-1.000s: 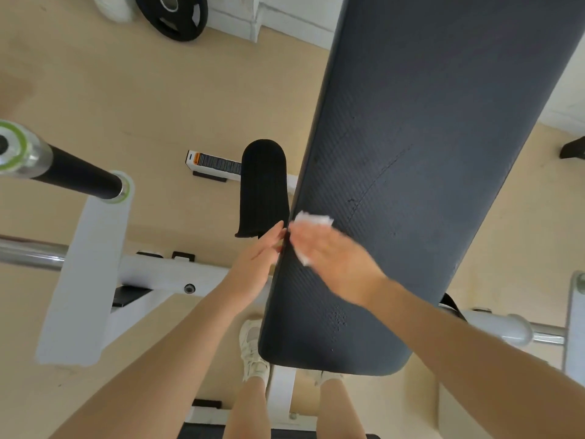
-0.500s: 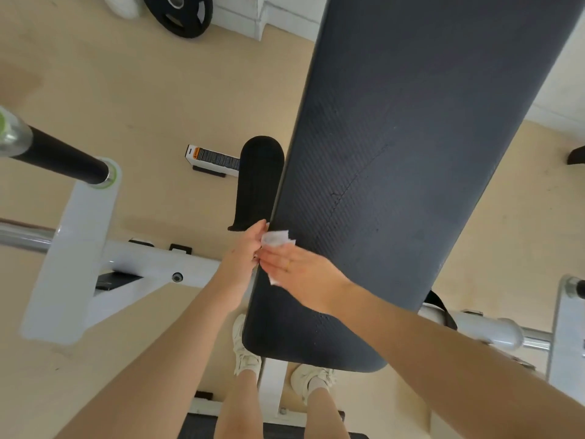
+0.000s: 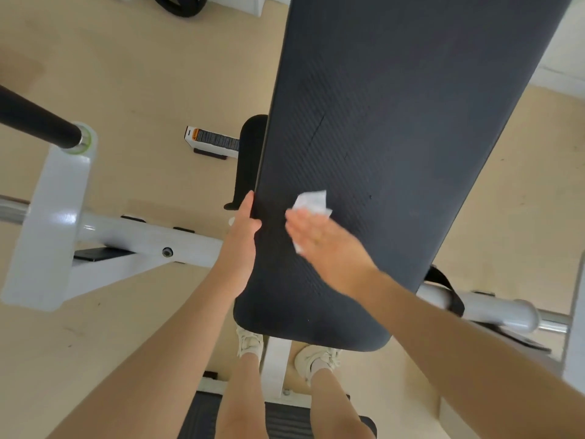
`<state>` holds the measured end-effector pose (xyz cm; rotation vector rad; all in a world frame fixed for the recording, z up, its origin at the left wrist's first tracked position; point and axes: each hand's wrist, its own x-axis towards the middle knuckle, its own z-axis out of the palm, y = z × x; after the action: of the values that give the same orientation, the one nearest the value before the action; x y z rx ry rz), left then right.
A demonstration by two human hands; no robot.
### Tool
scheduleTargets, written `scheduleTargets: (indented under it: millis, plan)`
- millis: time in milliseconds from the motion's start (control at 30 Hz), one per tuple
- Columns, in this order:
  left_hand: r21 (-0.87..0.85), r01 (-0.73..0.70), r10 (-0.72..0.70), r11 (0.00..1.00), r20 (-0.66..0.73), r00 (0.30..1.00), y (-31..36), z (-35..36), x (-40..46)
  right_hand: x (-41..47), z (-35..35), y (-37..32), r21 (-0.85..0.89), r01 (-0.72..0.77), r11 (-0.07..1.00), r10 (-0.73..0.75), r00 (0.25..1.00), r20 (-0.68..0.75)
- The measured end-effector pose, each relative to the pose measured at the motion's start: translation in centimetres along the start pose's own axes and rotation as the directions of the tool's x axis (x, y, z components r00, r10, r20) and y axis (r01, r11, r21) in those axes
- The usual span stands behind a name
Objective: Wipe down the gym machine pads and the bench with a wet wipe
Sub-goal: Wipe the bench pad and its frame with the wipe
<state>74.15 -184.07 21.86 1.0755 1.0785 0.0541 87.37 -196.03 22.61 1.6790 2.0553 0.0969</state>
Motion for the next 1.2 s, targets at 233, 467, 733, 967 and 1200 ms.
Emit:
scheduleTargets:
  millis: [233, 467, 733, 967, 1200]
  plan:
    - [0.020, 0.025, -0.024, 0.999, -0.069, 0.997, 2.1, 1.5, -1.8, 0.5, -0.4, 3.4, 0.000, -0.251, 0.968, 0.241, 0.929, -0.281]
    - [0.139, -0.046, 0.063, 0.989, -0.118, 0.991, 0.9, 1.8, -1.9, 1.5, 1.8, 4.7, 0.459, -0.330, 0.825, 0.507, 0.791, -0.342]
    - [0.157, -0.050, 0.074, 0.986, -0.153, 0.985, 1.0, 2.3, -1.9, 0.0, 1.4, 1.6, 0.502, -0.377, 0.778, 0.579, 0.742, -0.339]
    - [0.214, -0.048, 0.082, 0.976, -0.151, 0.985, 0.6, 2.3, -2.1, 1.8, -0.5, 3.2, 0.653, -0.309, 0.691, 0.626, 0.707, -0.328]
    - [0.342, -0.082, 0.145, 0.936, -0.162, 0.976, 1.0, 2.5, -2.8, -2.3, 0.2, -3.8, 0.674, -0.123, 0.729, 0.238, 0.968, -0.081]
